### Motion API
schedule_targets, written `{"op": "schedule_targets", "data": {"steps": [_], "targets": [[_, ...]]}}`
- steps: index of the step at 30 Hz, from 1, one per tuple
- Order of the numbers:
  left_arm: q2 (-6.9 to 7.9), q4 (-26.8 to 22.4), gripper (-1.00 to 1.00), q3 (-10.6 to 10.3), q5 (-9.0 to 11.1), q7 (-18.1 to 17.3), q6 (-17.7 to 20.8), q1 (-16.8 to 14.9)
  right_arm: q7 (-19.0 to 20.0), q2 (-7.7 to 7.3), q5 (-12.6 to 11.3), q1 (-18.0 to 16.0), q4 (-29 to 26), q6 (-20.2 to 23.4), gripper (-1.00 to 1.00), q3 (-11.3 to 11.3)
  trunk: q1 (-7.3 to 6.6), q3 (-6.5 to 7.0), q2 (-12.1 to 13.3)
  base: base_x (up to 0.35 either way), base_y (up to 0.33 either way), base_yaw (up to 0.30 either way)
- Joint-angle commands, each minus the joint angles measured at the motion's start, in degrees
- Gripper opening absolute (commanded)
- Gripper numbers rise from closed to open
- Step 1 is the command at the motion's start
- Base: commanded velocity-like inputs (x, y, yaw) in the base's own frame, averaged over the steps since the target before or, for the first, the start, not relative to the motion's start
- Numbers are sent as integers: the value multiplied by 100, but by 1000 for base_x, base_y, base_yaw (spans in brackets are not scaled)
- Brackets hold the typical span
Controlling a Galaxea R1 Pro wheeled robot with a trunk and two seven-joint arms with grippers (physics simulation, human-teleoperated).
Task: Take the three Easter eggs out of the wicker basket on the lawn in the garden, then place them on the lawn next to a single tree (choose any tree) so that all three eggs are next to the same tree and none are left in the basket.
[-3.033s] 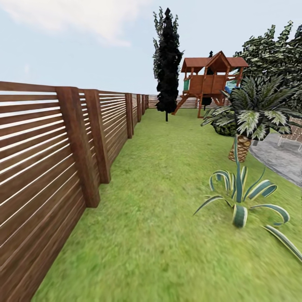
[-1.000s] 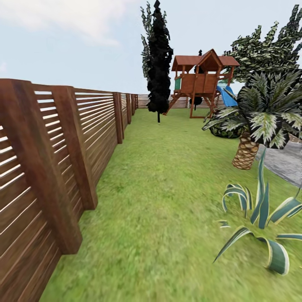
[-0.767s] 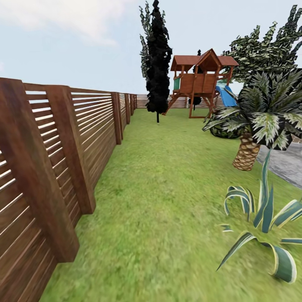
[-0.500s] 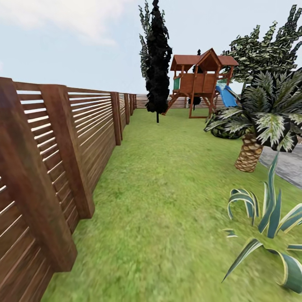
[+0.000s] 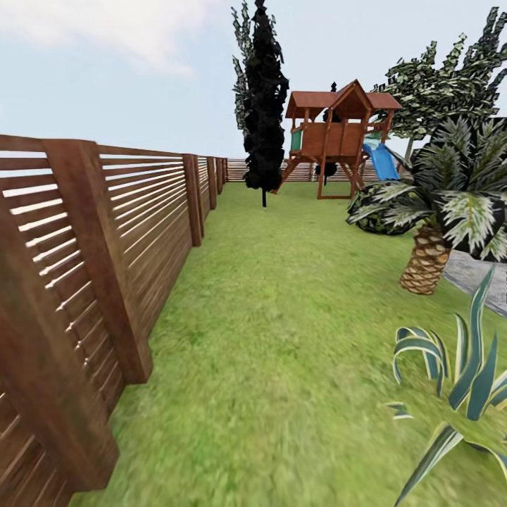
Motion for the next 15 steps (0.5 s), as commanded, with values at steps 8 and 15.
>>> {"op": "schedule_targets", "data": {"steps": [8, 15], "targets": [[-1, 3, 100, -1, -7, 4, -18, -3, -2, 0, 25, -4, 6, -18, 100, 1, 3, -6, -2, 335, 0, -23], [3, 3, 100, -1, -7, 5, -18, -2, -3, 2, 25, -2, 8, -18, 100, 6, 3, -6, -2, 335, 0, -3]]}}
